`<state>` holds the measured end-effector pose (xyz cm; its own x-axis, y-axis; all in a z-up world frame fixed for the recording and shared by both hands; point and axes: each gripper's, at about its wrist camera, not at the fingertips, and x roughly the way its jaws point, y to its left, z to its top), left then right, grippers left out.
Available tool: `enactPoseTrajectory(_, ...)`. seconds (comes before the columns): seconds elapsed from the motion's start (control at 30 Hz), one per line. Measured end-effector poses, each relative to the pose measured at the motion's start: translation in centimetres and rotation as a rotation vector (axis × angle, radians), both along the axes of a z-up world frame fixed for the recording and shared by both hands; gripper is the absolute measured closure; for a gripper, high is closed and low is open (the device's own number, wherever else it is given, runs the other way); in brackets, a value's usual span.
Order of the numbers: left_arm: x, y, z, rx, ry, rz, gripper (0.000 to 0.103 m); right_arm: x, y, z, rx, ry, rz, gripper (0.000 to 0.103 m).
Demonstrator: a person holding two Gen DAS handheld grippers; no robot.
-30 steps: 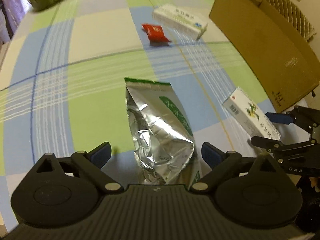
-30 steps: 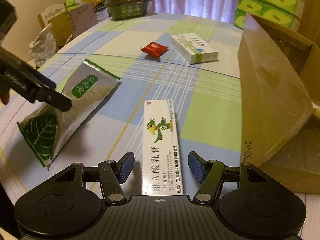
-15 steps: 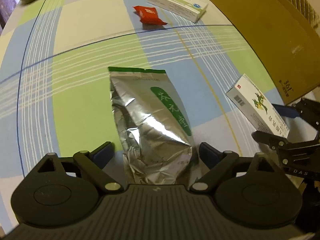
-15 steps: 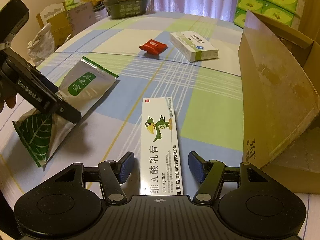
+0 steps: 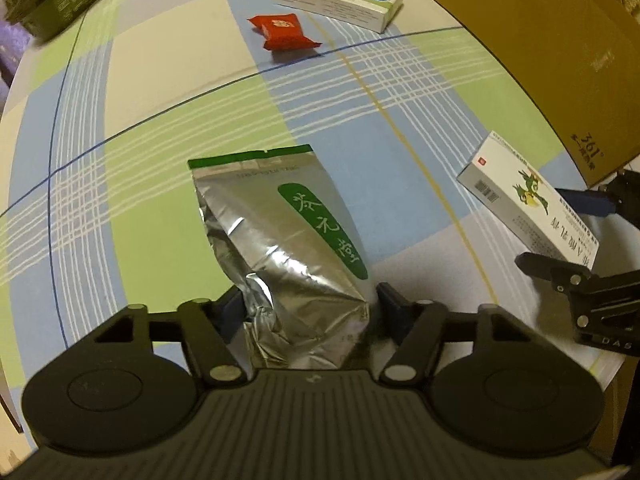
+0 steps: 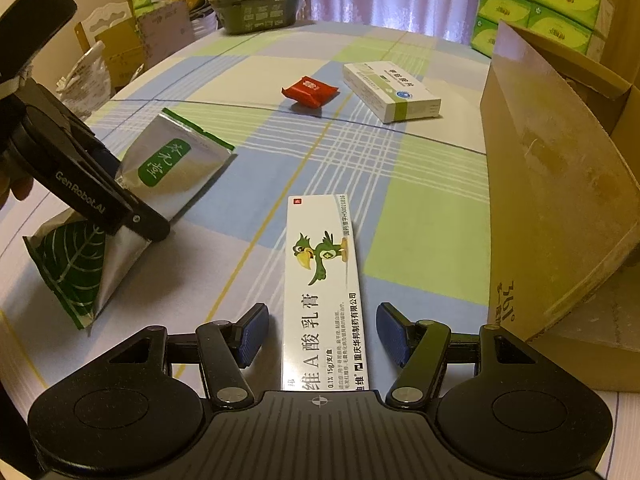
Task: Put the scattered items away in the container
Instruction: 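Lift the pouch and ointment box off the table with both tools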
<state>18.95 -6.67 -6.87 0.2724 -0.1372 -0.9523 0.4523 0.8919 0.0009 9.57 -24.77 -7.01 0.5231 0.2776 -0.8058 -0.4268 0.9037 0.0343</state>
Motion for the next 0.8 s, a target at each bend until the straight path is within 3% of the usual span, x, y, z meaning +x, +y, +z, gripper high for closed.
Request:
enactPoseTrajectory(0.17, 0.0, 0.6, 0.1, -0.020, 0.008, 0.009, 0.040, 0.2, 0.2, 0.0, -0.008, 0.006, 0.013, 0.037)
enactPoseTrajectory(0.3, 0.0, 0.5, -0.2, -0.003, 0.010, 0.007, 0.026, 0.6, 0.4, 0.0, -0.026, 0.010, 0.023, 0.037)
enactPoseTrajectory(0.43, -0.1, 0.6, -0.3, 0.001, -0.001, 0.011, 0.025, 0.8, 0.5, 0.0, -0.028, 0.017, 0.023, 0.037)
enactPoseTrajectory(0.5, -0.2, 0.8, -0.2, 0.002, -0.005, 0.014, 0.029, 1.0, 0.6, -0.1, -0.027, 0.019, 0.021, 0.038)
enactPoseTrajectory(0.53, -0.2, 0.8, 0.0, 0.001, -0.009, 0.012, 0.037, 1.0, 0.6, -0.1, -0.028, 0.017, 0.019, 0.042)
enactPoseTrajectory(0.57, -0.3, 0.9, 0.1, 0.000, -0.012, 0.008, 0.040, 1.0, 0.6, 0.1, -0.030, 0.006, 0.020, 0.063)
enactPoseTrajectory(0.63, -0.4, 1.1, 0.5, -0.006, -0.017, 0.010, 0.047, 1.0, 0.7, 0.2, -0.027, 0.013, 0.020, 0.063)
enactPoseTrajectory(0.8, -1.6, 1.3, 1.7, -0.017, -0.046, -0.002, 0.049, -0.2, 0.8, 1.4, 0.005, -0.017, 0.008, 0.063)
